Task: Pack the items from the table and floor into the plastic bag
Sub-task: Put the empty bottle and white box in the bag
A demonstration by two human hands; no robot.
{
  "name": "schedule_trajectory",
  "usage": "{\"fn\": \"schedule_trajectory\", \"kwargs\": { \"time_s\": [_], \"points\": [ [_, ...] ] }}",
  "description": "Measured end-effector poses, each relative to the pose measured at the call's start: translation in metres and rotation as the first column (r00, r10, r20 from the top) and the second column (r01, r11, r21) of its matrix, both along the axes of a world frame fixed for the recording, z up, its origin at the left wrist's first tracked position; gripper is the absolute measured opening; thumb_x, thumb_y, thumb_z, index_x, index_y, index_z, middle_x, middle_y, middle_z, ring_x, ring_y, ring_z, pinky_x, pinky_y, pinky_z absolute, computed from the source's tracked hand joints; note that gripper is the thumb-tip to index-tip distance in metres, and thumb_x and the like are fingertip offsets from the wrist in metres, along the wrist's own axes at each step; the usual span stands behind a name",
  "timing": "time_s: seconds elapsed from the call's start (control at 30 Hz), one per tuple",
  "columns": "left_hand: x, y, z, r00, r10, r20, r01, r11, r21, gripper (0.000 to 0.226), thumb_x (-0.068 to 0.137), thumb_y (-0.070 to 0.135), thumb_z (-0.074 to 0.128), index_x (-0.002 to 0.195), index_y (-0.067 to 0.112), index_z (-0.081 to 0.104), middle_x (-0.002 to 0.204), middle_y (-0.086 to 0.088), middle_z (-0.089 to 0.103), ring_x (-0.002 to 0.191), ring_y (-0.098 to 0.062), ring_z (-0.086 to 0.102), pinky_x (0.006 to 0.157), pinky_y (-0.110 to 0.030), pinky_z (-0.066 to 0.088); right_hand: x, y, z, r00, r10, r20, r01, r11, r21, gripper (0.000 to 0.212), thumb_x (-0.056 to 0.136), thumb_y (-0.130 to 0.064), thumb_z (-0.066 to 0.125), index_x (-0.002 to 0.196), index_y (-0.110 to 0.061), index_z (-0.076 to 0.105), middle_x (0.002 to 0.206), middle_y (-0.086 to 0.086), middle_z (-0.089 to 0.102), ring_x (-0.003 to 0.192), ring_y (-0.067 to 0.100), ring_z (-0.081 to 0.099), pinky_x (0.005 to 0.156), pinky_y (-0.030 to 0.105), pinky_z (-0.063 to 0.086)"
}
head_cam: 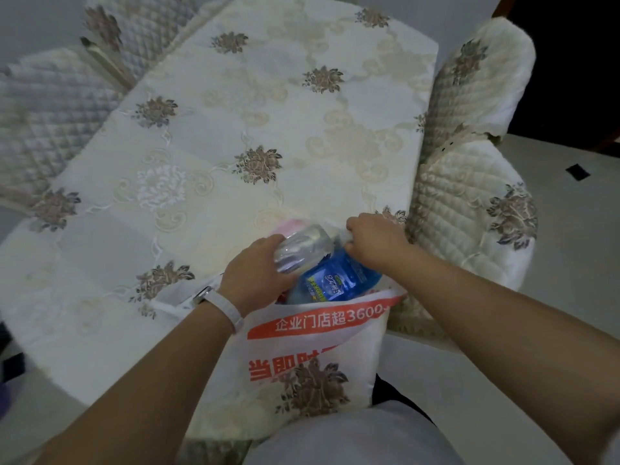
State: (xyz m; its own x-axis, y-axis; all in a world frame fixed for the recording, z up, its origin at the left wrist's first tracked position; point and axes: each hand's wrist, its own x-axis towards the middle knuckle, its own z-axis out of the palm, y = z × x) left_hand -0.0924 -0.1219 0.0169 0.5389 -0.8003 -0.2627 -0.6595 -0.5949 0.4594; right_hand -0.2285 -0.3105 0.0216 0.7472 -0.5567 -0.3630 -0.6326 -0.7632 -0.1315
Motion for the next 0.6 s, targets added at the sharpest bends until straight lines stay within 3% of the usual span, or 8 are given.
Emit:
{"fn": "schedule_trajectory", "kwargs": {
  "time_s": [0.07, 0.13, 0.27, 0.43, 0.6],
  "points": [
    [0.0, -0.003, -0.002, 1.0, 0.001, -0.018, -0.001, 1.0, 0.019, 0.06, 0.075, 0.047, 0.074, 0.128, 0.029, 0.053, 0.115, 0.003, 0.064, 0.093, -0.017, 0.06, 0.074, -0.027, 0.045, 0.012, -0.007, -0.002, 0.998, 0.029, -0.049, -0.028, 1.0, 0.006, 0.007, 0.09, -0.023, 0.051, 0.088, -0.017, 0.053, 0.094, 0.003, 0.058, 0.08, 0.024, 0.053, 0.066, 0.032, 0.041],
    [0.0, -0.006, -0.002, 0.999, -0.001, -0.032, 0.002, 1.0, 0.028, 0.066, 0.076, 0.047, 0.075, 0.134, 0.027, 0.05, 0.122, 0.001, 0.062, 0.099, -0.018, 0.06, 0.078, -0.027, 0.045, 0.022, -0.013, -0.004, 0.999, 0.004, -0.038, -0.003, 0.999, 0.039, 0.012, 0.089, -0.02, 0.05, 0.078, -0.017, 0.047, 0.087, 0.002, 0.056, 0.076, 0.024, 0.052, 0.063, 0.031, 0.038],
    [0.003, -0.017, -0.005, 0.997, 0.007, -0.074, -0.003, 0.999, 0.05, 0.071, 0.074, 0.047, 0.076, 0.136, 0.027, 0.048, 0.127, 0.003, 0.06, 0.106, -0.019, 0.059, 0.087, -0.032, 0.05, 0.03, -0.023, -0.007, 0.979, -0.122, 0.162, 0.105, 0.988, 0.115, 0.016, 0.093, -0.023, 0.044, 0.082, -0.013, 0.051, 0.082, 0.004, 0.055, 0.074, 0.025, 0.052, 0.059, 0.032, 0.036],
    [0.002, -0.036, -0.011, 0.992, -0.007, -0.124, 0.013, 0.999, 0.042, 0.049, 0.072, 0.047, 0.075, 0.114, 0.03, 0.055, 0.106, 0.006, 0.063, 0.093, -0.017, 0.061, 0.078, -0.033, 0.05, 0.018, -0.028, 0.008, 0.904, -0.223, 0.364, 0.174, 0.971, 0.163, 0.023, 0.092, -0.024, 0.045, 0.073, -0.011, 0.05, 0.07, 0.002, 0.053, 0.066, 0.023, 0.052, 0.057, 0.036, 0.04],
    [-0.007, -0.048, -0.015, 0.995, -0.089, -0.034, 0.091, 0.993, 0.073, 0.067, 0.077, 0.054, 0.07, 0.134, 0.028, 0.047, 0.122, 0.001, 0.058, 0.111, -0.021, 0.056, 0.087, -0.034, 0.048, 0.011, -0.028, 0.026, 0.835, -0.225, 0.502, 0.151, 0.971, 0.185, 0.024, 0.093, -0.022, 0.047, 0.077, -0.006, 0.054, 0.074, 0.006, 0.054, 0.069, 0.024, 0.05, 0.061, 0.037, 0.041]
  ]
}}
